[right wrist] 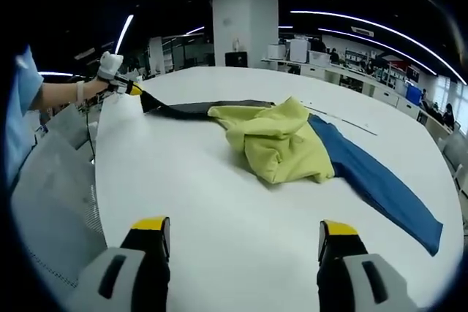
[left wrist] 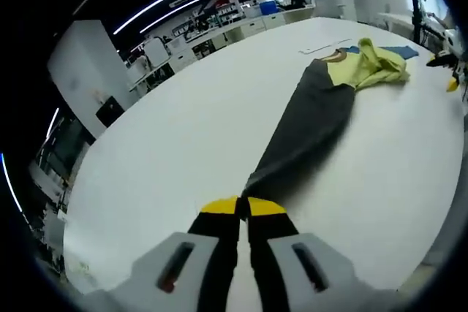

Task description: Fold the garment on the visible template until the final outline fits inside the template.

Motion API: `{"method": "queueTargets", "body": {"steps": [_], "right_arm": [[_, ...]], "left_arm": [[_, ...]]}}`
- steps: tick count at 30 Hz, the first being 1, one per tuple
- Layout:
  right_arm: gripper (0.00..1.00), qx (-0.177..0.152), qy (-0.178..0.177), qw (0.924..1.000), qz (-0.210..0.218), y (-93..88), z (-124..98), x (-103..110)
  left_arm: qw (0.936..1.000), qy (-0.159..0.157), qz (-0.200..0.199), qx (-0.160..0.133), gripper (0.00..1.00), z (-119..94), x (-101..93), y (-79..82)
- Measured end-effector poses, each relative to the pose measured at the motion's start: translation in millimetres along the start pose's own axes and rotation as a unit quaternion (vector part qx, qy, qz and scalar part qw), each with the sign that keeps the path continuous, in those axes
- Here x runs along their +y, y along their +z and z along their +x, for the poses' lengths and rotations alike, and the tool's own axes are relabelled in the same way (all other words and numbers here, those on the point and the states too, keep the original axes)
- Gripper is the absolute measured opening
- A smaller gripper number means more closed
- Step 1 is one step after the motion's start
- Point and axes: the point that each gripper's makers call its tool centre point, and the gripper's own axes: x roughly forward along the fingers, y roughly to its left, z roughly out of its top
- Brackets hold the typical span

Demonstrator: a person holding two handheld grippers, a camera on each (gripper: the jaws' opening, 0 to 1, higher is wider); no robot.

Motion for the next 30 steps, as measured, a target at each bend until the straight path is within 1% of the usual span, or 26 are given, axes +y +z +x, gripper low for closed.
{"method": "queueTargets", "body": {"steps": [2, 3, 5, 11, 13, 16, 19, 24, 30], "right_arm": [[0.84, 0.002, -0.002, 1.0000, 0.002, -1.7, -0.7, -1.1], [0.84, 0.001, -0.003, 1.0000, 0.002, -2.5, -1.7, -1.3], [0.84, 0.000, -0.005, 1.0000, 0.006, -4.1, -2.8, -1.8], [0.84, 0.004, -0.006, 0.9999, 0.008, -7.4, -4.0, -1.3], [0.84, 0.005, -0.006, 0.9999, 0.007, -8.1, -3.8, -1.6], [0.84, 0.005, -0.004, 1.0000, 0.006, -7.0, -2.6, -1.6], [0.84, 0.004, -0.003, 1.0000, 0.004, -4.6, -1.9, -1.0], [0.84, 0.003, -0.003, 1.0000, 0.002, -3.5, -1.9, -1.7], [0.84, 0.006, -0.005, 1.0000, 0.003, -6.6, -3.7, -2.2]], "left_arm": [[0.9998, 0.002, 0.020, 0.001, 0.00, -0.4, 1.3, 2.9], [0.9998, 0.000, 0.019, 0.001, 0.00, -0.6, 0.4, 2.8], [0.9998, -0.006, 0.019, 0.004, 0.00, -0.7, -5.3, -2.4], [0.9993, -0.028, 0.012, 0.021, 0.00, -5.0, -32.0, -29.0], [0.9992, -0.034, 0.013, 0.017, 0.00, -7.2, -42.2, -31.3], [0.9985, -0.049, 0.009, 0.021, 0.00, -6.2, -58.8, -35.8], [0.9980, -0.057, 0.007, 0.028, 0.00, -1.9, -67.4, -41.6], [0.9966, -0.064, -0.006, 0.051, 0.00, 5.2, -69.3, -60.1], [0.9954, -0.054, -0.020, 0.077, 0.00, 9.5, -56.4, -77.0]]}}
